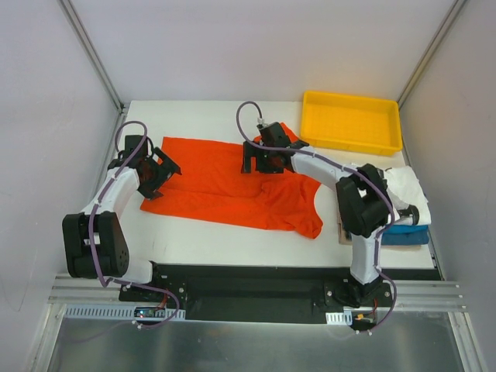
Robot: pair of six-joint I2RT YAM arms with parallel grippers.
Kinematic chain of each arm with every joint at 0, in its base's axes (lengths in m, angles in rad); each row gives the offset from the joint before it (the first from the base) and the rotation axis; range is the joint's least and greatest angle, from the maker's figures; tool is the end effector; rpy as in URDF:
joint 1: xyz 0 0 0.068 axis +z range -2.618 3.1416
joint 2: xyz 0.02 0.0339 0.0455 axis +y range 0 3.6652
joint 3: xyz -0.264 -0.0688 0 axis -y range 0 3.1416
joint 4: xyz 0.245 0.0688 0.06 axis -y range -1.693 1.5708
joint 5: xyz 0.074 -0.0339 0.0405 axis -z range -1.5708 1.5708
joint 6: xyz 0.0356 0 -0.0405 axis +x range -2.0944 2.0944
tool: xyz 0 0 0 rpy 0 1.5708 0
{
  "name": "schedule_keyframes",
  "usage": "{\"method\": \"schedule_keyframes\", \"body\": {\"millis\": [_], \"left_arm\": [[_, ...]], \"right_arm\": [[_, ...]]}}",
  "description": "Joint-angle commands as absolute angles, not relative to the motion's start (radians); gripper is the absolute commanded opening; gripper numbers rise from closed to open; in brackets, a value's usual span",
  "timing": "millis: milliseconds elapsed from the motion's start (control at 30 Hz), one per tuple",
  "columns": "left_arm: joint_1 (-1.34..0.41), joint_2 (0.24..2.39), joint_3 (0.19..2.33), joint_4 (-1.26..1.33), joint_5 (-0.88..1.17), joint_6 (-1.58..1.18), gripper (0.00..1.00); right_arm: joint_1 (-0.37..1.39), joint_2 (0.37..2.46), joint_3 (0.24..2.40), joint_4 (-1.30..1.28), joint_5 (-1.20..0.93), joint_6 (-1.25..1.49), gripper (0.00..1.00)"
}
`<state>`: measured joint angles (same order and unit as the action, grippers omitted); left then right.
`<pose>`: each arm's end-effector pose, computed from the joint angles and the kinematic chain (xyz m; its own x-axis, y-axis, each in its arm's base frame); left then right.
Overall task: Fold and stack the t-shirts
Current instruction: Fold the flattened tshirt in 1/3 of the way
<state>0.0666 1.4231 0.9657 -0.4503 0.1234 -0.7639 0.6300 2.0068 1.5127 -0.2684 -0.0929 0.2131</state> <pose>0.2944 0.0152 0.2341 -0.5745 -0.7263 -0.3774 -0.5370 0.6824 -0.4959 0.3655 0.2706 0.2138 -0.6810 -0.2359 -0.6932 -0.5083 0.8338 0.2156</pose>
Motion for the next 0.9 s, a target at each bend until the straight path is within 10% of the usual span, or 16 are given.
{"method": "schedule_keyframes", "body": {"millis": [0, 233, 433, 867], "left_arm": [[0.072, 1.39, 0.956, -0.446, 0.138, -0.736, 0.99], [0.074, 1.41, 0.959, -0.446, 0.15, -0.73, 0.99], [0.072, 1.416, 0.954, -0.448, 0.152, -0.712, 0.99], [0.072, 1.388, 0.931, -0.448, 0.121, -0.69, 0.99]], "right_arm": [[0.63, 1.801, 1.405, -0.279, -0.057, 0.181, 0.96], [0.652, 1.588, 1.128, -0.293, -0.049, 0.271, 0.97], [0.75, 1.753, 1.34, -0.53, 0.239, 0.325, 0.99], [0.758, 2.014, 1.609, -0.653, 0.33, 0.5, 0.56]]}}
